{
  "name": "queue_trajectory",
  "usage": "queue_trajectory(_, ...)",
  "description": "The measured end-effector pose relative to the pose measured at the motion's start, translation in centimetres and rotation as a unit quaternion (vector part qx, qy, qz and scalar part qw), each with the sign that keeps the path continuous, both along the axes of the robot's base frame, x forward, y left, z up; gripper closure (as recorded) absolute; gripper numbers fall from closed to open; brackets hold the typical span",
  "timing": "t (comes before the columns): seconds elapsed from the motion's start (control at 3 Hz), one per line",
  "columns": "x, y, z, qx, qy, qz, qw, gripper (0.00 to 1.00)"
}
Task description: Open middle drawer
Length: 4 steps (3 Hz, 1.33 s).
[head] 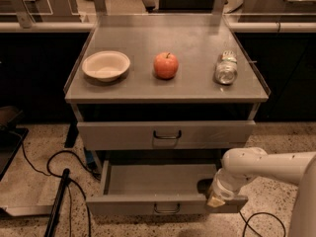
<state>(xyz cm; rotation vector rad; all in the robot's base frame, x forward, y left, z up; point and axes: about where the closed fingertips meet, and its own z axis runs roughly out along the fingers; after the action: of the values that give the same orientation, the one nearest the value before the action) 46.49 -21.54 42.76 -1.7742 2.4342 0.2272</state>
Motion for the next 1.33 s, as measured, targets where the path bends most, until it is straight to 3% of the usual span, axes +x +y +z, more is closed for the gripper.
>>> queue_trajectory(1.0, -3.6, -0.7, 0.6, -0.002, 0.018, -0.045, 0.9988, 1.00)
queue_trajectory(1.33, -3.7, -0.6, 0.5, 0.001, 0.022, -0.040, 0.9989, 1.00)
